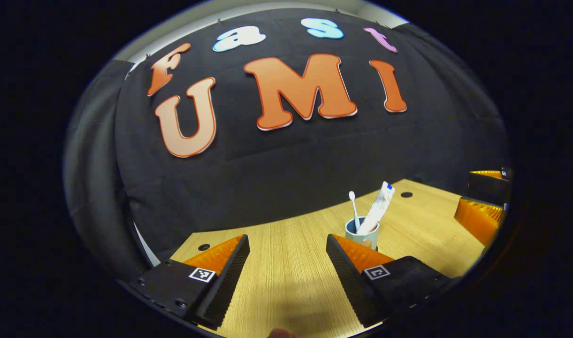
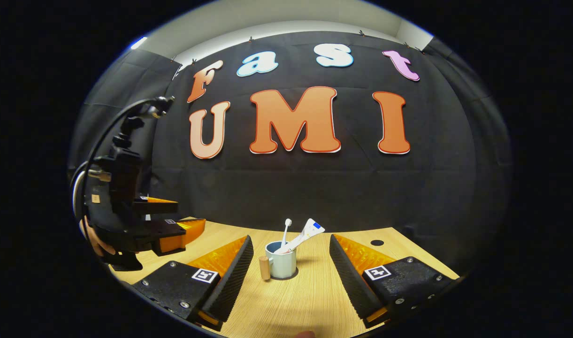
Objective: Put the toothbrush and toothpaste on the desktop into the cup, then pick up the cup and place it on the coaster on the desktop.
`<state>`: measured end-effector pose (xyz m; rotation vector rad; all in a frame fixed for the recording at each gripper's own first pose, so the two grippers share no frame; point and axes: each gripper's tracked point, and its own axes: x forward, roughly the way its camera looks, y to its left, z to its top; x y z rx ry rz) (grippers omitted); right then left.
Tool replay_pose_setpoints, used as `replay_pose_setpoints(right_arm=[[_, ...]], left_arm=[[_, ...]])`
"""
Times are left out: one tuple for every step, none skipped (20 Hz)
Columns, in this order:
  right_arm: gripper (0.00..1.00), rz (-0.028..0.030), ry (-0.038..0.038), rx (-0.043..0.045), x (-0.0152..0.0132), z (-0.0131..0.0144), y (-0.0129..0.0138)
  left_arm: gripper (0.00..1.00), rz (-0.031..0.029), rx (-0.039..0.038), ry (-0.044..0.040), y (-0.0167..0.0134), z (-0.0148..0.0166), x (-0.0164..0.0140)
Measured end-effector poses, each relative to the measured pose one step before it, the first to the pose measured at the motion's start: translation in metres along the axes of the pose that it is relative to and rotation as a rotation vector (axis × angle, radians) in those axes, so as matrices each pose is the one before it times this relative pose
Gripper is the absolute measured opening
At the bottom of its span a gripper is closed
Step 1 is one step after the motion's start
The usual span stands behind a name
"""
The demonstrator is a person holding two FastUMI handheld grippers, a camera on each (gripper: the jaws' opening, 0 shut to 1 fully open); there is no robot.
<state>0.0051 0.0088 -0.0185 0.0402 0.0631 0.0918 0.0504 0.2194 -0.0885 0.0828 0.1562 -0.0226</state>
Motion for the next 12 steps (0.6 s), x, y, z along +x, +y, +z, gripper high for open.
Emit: replay_pose_setpoints(right_arm=[[0.98, -0.00434, -0.00391, 0.00844, 0.0019, 0.00039, 0.00319], [0.98, -0.00217, -0.00661, 0.00758, 0.00066, 0.00201, 0.00078], [0.98, -0.00098, -0.01187, 0.00628, 0.00098, 0.00379, 0.00096], [0.98, 0.00222, -0.01815, 0.00529, -0.00063, 0.00384, 0.00138], [0.98, 0.00748, -0.01043, 0.00314, -0.00021, 0.00203, 0.00271], [0.98, -0.00075, -0.01719, 0.00048, -0.00019, 0.00429, 0.00067], [0.98, -0.01197, -0.02728, -0.00603, -0.00064, 0.00684, -0.00308], [0.98, -0.00872, -0.01711, -0.00384, 0.0011, 0.00369, -0.00069], [0.98, -0.00407, -0.01161, 0.00034, 0.00045, 0.00267, -0.00039], [0.98, 0.00026, -0.00526, 0.00423, -0.00098, 0.00104, 0.00094], [0.98, 0.00508, -0.00203, 0.00581, -0.00027, 0.00031, 0.00146], [0.98, 0.00302, -0.00017, 0.00161, 0.0008, -0.00066, 0.00047]], left_arm=[[0.98, -0.01902, -0.05023, -0.02705, -0.00069, 0.00285, -0.00667], [0.99, 0.00498, -0.02918, -0.04043, 0.0046, 0.00253, -0.00176], [0.99, 0.01222, 0.0002, -0.03182, 0.00432, 0.0035, -0.001], [0.98, 0.03589, 0.01679, -0.05312, 0.0083, 0.00685, -0.00625], [0.99, 0.02556, 0.00709, -0.03786, 0.00873, 0.00818, -0.00721], [0.98, 0.0117, -0.007, -0.02859, 0.00436, 0.00485, -0.00167], [0.98, -0.01906, -0.03277, -0.01775, -0.00148, 0.00442, -0.00692], [0.99, -0.01828, -0.01853, -0.00657, -0.00322, 0.00044, -0.00311], [0.99, 0.00149, -0.0108, -0.01224, 0.0013, 0.00226, -0.00195], [0.99, 0.00745, -0.00265, -0.01231, 0.00406, 0.00423, -0.00077], [0.98, 0.01279, -0.00138, -0.01539, 0.00359, 0.0037, 0.00001], [0.99, -0.0004, -0.00278, -0.0103, 0.00015, 0.00363, 0.00027]])
